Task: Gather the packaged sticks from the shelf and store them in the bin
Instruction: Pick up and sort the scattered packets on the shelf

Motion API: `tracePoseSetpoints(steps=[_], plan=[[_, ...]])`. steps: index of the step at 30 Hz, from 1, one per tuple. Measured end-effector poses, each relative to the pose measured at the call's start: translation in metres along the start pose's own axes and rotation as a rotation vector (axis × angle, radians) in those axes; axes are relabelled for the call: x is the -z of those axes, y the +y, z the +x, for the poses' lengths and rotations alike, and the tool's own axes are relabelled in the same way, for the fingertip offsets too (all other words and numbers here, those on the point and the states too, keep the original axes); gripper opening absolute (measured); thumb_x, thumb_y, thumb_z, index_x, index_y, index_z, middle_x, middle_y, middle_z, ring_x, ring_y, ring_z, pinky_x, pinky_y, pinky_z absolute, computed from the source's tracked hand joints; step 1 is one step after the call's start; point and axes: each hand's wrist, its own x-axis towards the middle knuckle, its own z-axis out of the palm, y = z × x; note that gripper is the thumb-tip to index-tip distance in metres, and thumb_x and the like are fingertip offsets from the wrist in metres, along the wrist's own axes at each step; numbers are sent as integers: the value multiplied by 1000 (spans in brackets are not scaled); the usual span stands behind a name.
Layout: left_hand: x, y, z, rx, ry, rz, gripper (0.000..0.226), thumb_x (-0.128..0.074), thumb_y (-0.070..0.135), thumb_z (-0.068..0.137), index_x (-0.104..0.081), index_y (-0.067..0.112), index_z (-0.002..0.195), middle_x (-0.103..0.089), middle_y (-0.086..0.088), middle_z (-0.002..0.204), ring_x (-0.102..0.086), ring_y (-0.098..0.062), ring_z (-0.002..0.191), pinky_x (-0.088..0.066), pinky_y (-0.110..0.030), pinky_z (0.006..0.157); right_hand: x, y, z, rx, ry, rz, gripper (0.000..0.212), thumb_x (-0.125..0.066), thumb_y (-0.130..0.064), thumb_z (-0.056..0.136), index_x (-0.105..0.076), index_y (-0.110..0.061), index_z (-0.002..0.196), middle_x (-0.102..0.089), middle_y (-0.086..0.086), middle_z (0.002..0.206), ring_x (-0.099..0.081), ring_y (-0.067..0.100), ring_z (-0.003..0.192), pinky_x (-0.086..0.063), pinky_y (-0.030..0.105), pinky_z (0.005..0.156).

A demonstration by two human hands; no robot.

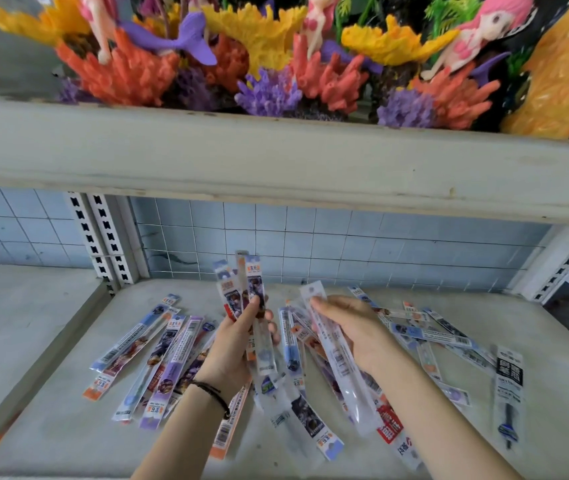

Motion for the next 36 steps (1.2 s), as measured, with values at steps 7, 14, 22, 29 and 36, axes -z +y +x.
tracePoseSetpoints(steps=[7,14,22,29,36], plan=[[-16,-10,-16,131,-99,219,17,-59,20,91,-66,7,97,-73,-12,83,-71,-25,68,-57,-34,57,-22,-7,8,70,168,222,16,-78,-22,71,-66,-14,77,-71,3,76,-65,19,69,-53,34,69],[-24,-13,-25,104,-225,196,36,-51,30,90,-67,0,104,-74,-15,82,-70,-26,66,-58,-34,61,-28,-1,6,172,209,76,25,-74,-26,81,-53,-12,74,-58,11,74,-52,9,45,-40,20,37],[-13,-9,-28,142,-426,275,58,-63,32,79,-51,-4,123,-58,-10,66,-50,-20,46,-50,-31,50,-22,-18,14,51,111,11,46,-77,-46,66,-61,-17,98,-68,2,97,-62,19,84,-46,32,74],[-2,-11,-26,350,-480,185,52,-60,15,73,-53,-3,121,-46,-9,61,-45,-20,46,-47,-31,51,-1,-33,26,9,184,11,10,-73,-18,80,-69,-9,81,-63,-1,61,-53,11,52,-41,22,48],[0,-5,-21,401,-404,124,34,-66,17,66,-73,8,98,-29,0,57,-29,-12,42,-32,-23,45,7,-33,21,-15,9,-242,25,-72,-32,79,-72,-9,88,-66,-4,66,-52,6,52,-35,18,46]])
